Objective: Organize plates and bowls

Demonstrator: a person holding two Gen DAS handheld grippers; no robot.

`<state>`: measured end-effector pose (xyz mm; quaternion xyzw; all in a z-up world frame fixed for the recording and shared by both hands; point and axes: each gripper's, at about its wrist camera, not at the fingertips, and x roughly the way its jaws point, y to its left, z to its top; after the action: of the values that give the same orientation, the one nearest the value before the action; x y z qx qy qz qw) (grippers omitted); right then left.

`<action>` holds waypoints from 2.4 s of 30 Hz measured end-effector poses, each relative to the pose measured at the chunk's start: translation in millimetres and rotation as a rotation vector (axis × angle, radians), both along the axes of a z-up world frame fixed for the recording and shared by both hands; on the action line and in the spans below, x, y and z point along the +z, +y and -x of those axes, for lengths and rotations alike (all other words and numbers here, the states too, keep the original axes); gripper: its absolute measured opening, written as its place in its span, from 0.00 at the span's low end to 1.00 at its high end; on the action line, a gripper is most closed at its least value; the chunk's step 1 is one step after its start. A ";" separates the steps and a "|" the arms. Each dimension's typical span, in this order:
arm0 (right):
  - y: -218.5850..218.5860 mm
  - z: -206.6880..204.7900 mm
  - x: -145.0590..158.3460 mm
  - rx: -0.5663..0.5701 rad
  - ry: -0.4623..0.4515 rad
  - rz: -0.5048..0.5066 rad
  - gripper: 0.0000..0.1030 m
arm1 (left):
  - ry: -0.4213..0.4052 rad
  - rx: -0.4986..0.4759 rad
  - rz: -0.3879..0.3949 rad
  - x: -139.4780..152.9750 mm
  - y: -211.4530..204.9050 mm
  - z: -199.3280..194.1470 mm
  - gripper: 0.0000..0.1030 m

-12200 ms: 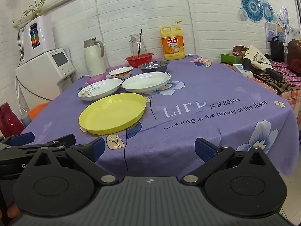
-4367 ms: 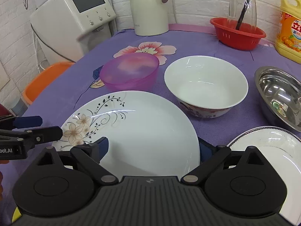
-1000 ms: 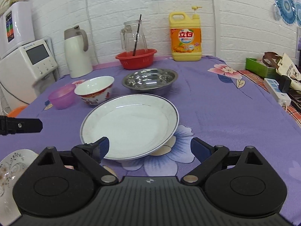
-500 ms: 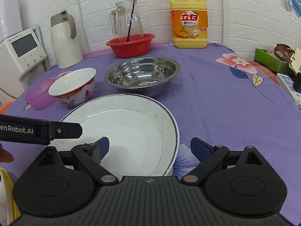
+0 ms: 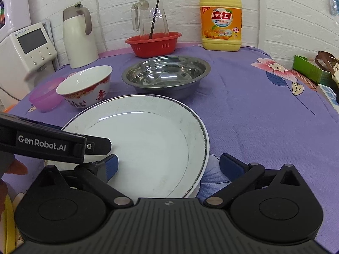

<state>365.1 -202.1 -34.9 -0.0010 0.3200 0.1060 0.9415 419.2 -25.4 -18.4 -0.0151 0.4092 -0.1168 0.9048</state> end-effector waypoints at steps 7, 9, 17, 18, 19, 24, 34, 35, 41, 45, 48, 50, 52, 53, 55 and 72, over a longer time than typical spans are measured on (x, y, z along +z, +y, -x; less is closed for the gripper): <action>0.0 1.1 -0.9 -0.003 -0.003 0.005 1.00 | 0.011 0.006 -0.031 -0.5 -8.4 -2.9 0.72; -0.3 1.2 -1.1 -0.002 -0.004 0.001 1.00 | 0.009 0.008 -0.032 -0.8 -9.4 -2.7 0.72; -1.1 1.8 -0.9 -0.003 -0.008 -0.016 1.00 | 0.003 0.012 -0.033 -1.3 -12.3 -2.5 0.73; -1.3 1.8 -0.9 -0.004 -0.009 -0.018 1.00 | 0.002 0.011 -0.033 -1.4 -12.3 -2.5 0.73; -1.9 2.0 -0.9 -0.004 -0.009 -0.023 1.00 | 0.001 0.011 -0.033 -1.6 -12.2 -2.5 0.73; -2.2 3.3 -1.2 -0.005 -0.013 -0.029 1.00 | -0.001 0.008 -0.032 -2.2 -12.3 -2.1 0.74; 0.8 2.4 -0.8 0.001 -0.011 -0.015 1.00 | 0.002 0.009 -0.038 -2.0 -16.1 -3.4 0.75; 1.2 2.2 -0.7 0.002 -0.010 -0.013 1.00 | 0.003 0.006 -0.039 -1.9 -17.1 -3.7 0.75; 11.2 -0.4 1.3 0.067 -0.006 0.013 1.00 | 0.015 -0.024 -0.068 1.8 -19.6 -11.0 0.71; 8.9 10.5 10.9 0.021 0.042 -0.039 1.00 | 0.024 -0.016 -0.045 7.1 -10.7 9.3 0.68; 11.2 37.5 18.3 0.010 0.026 -0.088 1.00 | 0.005 -0.003 -0.030 13.9 -4.8 30.5 0.69; 23.1 53.0 22.9 0.002 0.001 -0.049 1.00 | -0.008 0.008 -0.024 19.9 -0.2 41.6 0.68; 28.3 64.0 29.5 -0.001 -0.022 -0.053 1.00 | -0.033 0.011 -0.022 28.0 4.6 50.7 0.68; 30.8 67.4 33.4 -0.001 -0.031 -0.052 1.00 | -0.041 0.015 -0.018 32.6 7.7 54.8 0.68; 37.0 73.4 42.4 0.000 -0.052 -0.042 1.00 | -0.062 0.021 -0.006 41.5 13.8 62.9 0.68; 121.2 159.0 44.9 0.202 -0.099 -0.098 1.00 | -0.181 0.190 -0.058 43.3 116.8 196.0 0.68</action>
<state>206.1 -80.9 10.0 0.0077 0.2660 0.2157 0.9395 223.2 91.4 24.9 -0.0168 0.3258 -0.0197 0.9451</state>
